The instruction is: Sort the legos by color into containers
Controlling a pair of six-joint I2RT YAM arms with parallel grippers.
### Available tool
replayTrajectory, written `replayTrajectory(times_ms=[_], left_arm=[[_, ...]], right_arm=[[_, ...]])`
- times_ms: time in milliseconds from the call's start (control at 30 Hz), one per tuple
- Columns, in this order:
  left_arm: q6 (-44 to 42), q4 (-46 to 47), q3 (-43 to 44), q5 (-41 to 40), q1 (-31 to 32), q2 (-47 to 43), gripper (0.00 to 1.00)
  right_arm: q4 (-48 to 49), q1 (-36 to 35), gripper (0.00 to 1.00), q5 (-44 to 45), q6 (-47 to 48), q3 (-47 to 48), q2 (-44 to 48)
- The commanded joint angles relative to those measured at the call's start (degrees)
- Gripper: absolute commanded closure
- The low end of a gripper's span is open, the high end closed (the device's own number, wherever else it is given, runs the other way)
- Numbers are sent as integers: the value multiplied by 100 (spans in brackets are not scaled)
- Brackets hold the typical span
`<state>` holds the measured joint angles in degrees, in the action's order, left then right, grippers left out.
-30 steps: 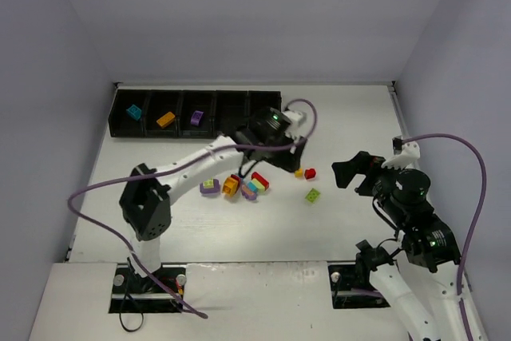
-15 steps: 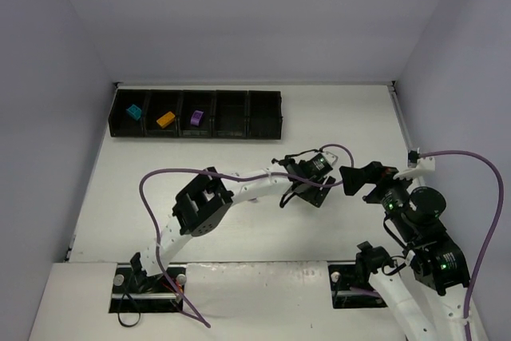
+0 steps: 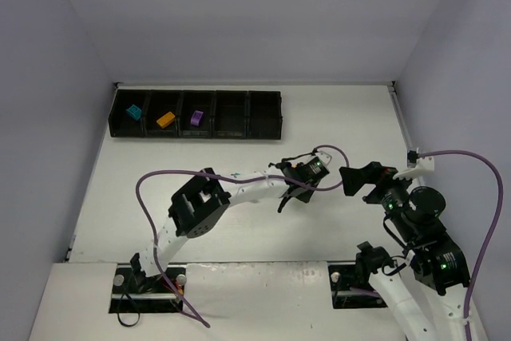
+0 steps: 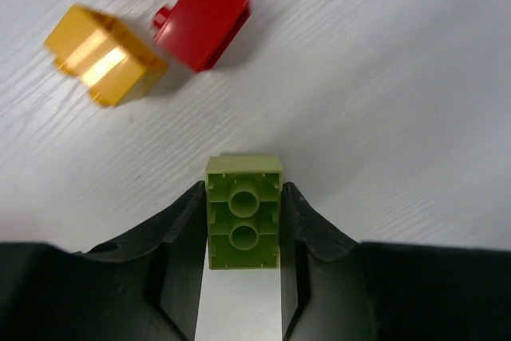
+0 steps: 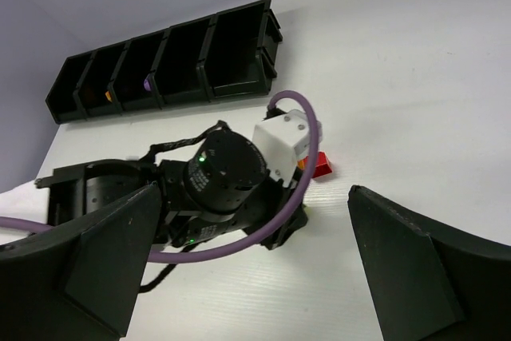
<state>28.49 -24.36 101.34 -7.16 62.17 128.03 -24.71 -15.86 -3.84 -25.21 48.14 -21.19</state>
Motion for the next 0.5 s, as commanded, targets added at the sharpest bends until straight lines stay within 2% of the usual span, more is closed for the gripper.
replayTrajectory(times_ms=[0,100,233,333,467], left_arm=[[-177,63,-263,-453,-222,-962,100],[-300,-69,-527,-453,-723,-1620,100],[-625,-262,-475,-330,-1531,-1983,100],[-924,-402,-107,-225,-2181,-1852,100],[-1126,-753,893,-32,-2973,-1116,96]], right_arm=[[344,-31,0,67,148,257,-166],[344,-31,0,120,210,292,-245],[370,-31,0,164,280,301,-429],[397,-31,0,164,306,266,-588],[432,-31,0,146,350,257,-789]])
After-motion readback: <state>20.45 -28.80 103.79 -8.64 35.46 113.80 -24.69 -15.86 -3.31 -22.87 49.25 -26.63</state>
